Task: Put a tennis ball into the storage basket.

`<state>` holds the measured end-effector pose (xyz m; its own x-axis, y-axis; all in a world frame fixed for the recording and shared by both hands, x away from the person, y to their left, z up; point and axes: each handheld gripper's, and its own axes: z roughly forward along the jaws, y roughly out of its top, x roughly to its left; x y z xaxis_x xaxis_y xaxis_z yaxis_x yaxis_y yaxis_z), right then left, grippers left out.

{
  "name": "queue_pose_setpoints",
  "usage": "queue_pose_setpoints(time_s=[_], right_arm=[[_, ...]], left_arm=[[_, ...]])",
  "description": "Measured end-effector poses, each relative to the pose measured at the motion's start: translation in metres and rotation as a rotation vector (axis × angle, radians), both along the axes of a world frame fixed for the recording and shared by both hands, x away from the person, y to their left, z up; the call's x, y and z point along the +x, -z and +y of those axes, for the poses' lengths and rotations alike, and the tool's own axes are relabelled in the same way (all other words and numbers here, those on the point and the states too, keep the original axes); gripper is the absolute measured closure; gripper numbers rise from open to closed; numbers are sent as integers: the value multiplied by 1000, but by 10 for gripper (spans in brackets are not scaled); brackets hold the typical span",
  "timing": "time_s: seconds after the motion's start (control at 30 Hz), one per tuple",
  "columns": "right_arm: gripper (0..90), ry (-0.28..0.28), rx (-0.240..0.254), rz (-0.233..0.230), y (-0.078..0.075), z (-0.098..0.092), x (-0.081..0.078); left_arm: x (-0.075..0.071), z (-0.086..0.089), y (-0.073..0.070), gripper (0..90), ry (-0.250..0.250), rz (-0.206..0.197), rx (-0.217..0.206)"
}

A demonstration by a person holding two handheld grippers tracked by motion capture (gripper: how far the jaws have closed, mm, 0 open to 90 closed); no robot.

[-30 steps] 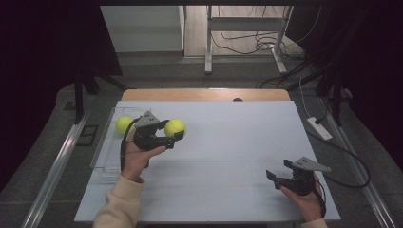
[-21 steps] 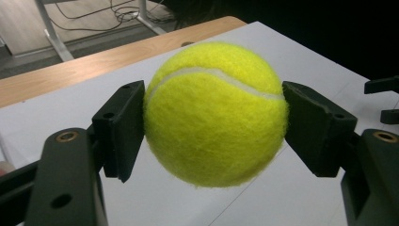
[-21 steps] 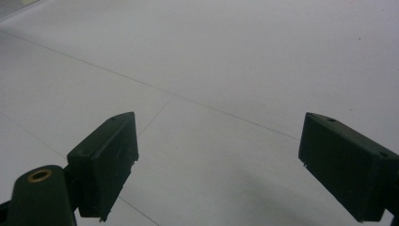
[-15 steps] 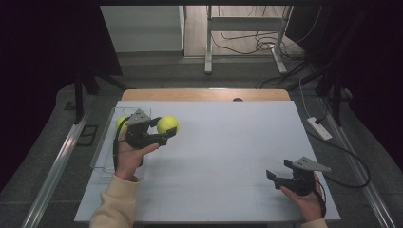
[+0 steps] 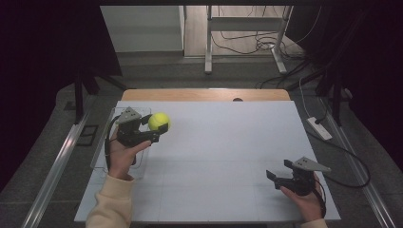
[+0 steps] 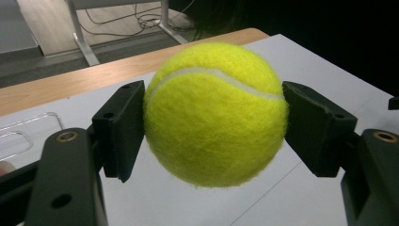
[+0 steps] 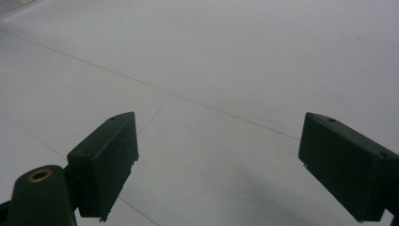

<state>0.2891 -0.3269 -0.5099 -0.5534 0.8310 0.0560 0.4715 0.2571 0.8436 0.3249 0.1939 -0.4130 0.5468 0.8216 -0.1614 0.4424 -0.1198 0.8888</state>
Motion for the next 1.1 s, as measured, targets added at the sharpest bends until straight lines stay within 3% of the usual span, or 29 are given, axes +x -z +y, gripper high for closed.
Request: queue_pose_setpoints(time_s=[1.1], right_arm=[[121,4,-2,2,0,0,0]], left_arm=[[-2,26,-3,271,-78,-13,-16]])
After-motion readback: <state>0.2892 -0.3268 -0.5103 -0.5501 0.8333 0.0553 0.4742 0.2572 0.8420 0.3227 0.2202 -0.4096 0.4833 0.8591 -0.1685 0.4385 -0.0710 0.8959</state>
